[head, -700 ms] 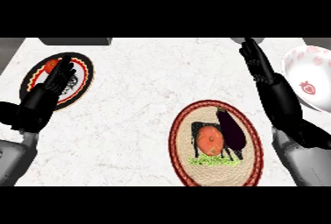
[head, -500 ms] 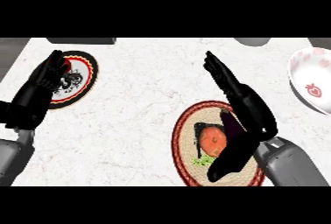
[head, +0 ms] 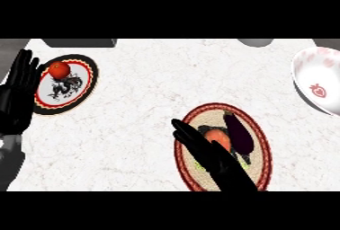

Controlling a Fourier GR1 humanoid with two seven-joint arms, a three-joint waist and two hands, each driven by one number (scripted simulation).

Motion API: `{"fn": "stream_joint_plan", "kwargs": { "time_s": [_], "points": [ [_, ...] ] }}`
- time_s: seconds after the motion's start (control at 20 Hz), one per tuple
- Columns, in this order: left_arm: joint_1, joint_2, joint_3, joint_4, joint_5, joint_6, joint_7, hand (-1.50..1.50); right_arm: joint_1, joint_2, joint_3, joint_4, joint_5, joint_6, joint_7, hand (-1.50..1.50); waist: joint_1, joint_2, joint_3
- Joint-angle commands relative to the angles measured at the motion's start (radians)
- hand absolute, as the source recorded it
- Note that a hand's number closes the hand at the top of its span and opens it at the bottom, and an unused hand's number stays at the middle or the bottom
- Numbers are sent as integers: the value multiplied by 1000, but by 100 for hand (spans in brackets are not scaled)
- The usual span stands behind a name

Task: Pick the squash from the placemat and place it in the bowl

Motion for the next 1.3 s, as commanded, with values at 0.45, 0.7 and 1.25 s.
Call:
{"fn": "stream_joint_plan", "kwargs": {
  "time_s": [0.45, 0.7, 1.25],
  "points": [
    [9, -45, 25, -21, -38, 41, 9, 0, 79, -395, -173, -475, 189, 156, 377, -150, -23, 2, 0],
    [26, -36, 41, 5, -27, -7, -25, 0, 51, -587, -233, -558, 135, 376, 562, -150, -13, 6, -3],
    [-2, -13, 80, -28, -31, -51, 51, 0, -124, -607, -199, -524, -3, 704, 809, -150, 9, 8, 0]
  ]
}}
